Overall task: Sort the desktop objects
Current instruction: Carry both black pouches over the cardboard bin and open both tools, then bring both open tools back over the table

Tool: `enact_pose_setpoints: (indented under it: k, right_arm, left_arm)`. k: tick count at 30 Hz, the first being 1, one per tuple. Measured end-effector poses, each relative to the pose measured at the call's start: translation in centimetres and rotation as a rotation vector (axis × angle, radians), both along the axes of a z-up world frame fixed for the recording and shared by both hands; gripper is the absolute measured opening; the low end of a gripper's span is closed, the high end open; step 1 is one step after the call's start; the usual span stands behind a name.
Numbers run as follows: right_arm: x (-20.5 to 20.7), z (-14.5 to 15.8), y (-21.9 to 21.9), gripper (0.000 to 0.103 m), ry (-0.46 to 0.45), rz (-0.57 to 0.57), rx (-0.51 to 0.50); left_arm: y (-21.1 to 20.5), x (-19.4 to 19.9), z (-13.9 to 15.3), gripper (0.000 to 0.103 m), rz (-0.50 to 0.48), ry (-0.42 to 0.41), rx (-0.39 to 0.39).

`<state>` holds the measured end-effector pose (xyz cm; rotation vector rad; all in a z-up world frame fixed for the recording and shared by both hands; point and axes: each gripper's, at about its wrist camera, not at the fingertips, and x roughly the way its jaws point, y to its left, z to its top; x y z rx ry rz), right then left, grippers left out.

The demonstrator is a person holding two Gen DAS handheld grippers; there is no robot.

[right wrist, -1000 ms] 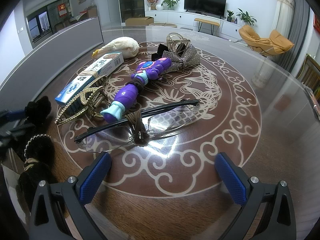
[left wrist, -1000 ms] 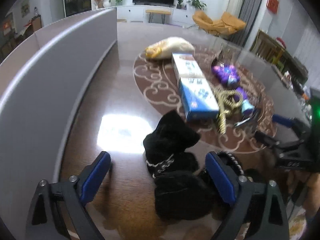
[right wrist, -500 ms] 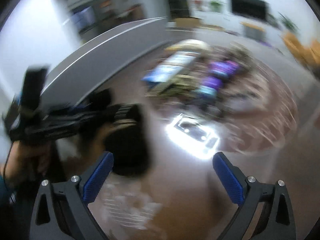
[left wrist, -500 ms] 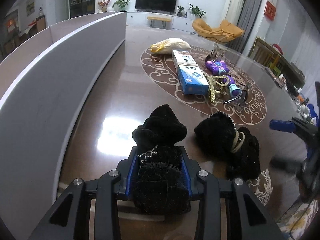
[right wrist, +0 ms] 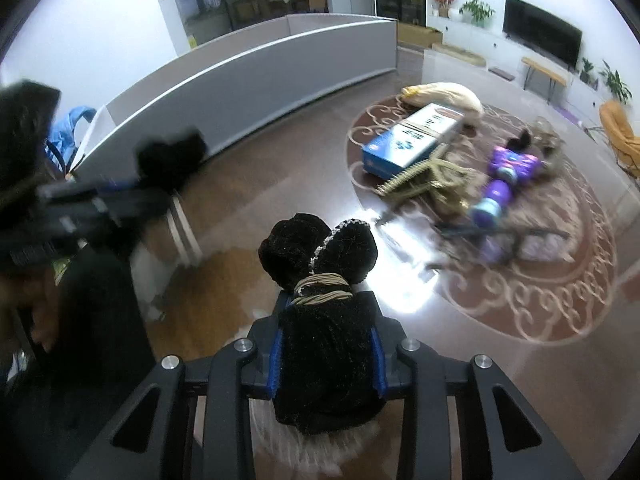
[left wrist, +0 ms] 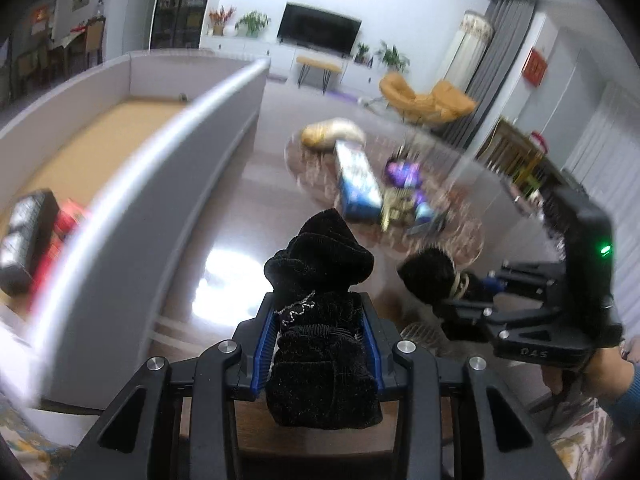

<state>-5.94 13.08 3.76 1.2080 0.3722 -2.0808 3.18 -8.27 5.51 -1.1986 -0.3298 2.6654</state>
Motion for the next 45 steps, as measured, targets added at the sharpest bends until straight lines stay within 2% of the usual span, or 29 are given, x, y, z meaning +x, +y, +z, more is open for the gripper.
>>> enact_pose_setpoints:
  k: [4,7,9,12,16,19,21,22,24,27,30,33,37,38,40,43,45]
  right_arm:
    - [-0.7,4.7,-0.6,0.034,0.038,0.016,-0.044]
    - [-2.1,9.7,-4.9,0.034,0.087,0.061,-0.121]
    - [-3.2,11.9,-8.4,0.034,0.118,0.096,-0.158]
    - [-5.1,14.1,-15.1,0.034,0.157,0.147,-0.198]
    - [-8.1,13.6,-23.1,0.034,0.167,0.186,-0.195]
    - [-10.1,11.1,-27.2,0.04,0.135,0.191,-0.15]
    - [-11.3,8.8,-29.5,0.065,0.074,0.188,-0.113]
    - [-11.6,8.0,-29.8,0.07,0.067,0.184,-0.105]
    - [-11.8,7.2,-30.1,0.074,0.079,0.17,-0.098]
    - [-11.5,7.3,-28.4,0.079,0.088,0.155,-0.139]
    - [-10.1,8.9,-24.3,0.086,0.164,0.131,-0.178]
    - [-8.8,10.2,-18.2,0.097,0.263,0.077,-0.188]
    - [-7.7,9.1,-7.2,0.1,0.349,-0.074,-0.136]
    - [-7.6,8.4,-4.6,0.101,0.355,-0.119,-0.116]
    - [-7.4,6.7,0.5,0.101,0.347,-0.221,-0.074]
    - [-6.7,2.8,7.5,0.101,0.295,-0.371,0.0]
    - [-6.1,-0.1,10.6,0.101,0.236,-0.434,0.037]
  left_arm:
    - [-4.0,-0.2,5.1,0.038,0.047,0.073,0.022]
    - [-8.4,-1.5,7.6,0.038,0.132,0.094,-0.014]
    - [-10.9,-2.5,8.0,0.038,0.181,0.078,-0.03]
    - [-15.0,-4.7,7.4,0.038,0.253,0.007,-0.045]
    - [-17.2,-6.7,5.2,0.038,0.284,-0.072,-0.063]
    - [-18.3,-8.1,3.1,0.045,0.32,-0.148,-0.053]
    - [-18.6,-8.6,1.8,0.065,0.337,-0.192,-0.054]
    - [-18.6,-8.7,1.4,0.085,0.346,-0.205,-0.057]
    - [-18.4,-8.5,1.2,0.088,0.368,-0.203,-0.081]
    - [-17.5,-7.6,2.6,0.088,0.37,-0.145,-0.124]
    - [-15.8,-6.2,3.9,0.088,0.354,-0.07,-0.15]
    - [-11.8,-5.1,6.2,0.088,0.282,0.012,-0.126]
    - [-5.3,-3.6,8.2,0.103,0.132,0.094,-0.079]
    - [-3.2,-3.4,8.2,0.103,0.082,0.109,-0.07]
    - [0.5,-3.9,7.3,0.103,0.006,0.099,-0.065]
    - [5.0,-5.2,3.0,0.103,-0.062,0.005,-0.09]
    - [7.1,-6.5,-0.4,0.103,-0.091,-0.071,-0.095]
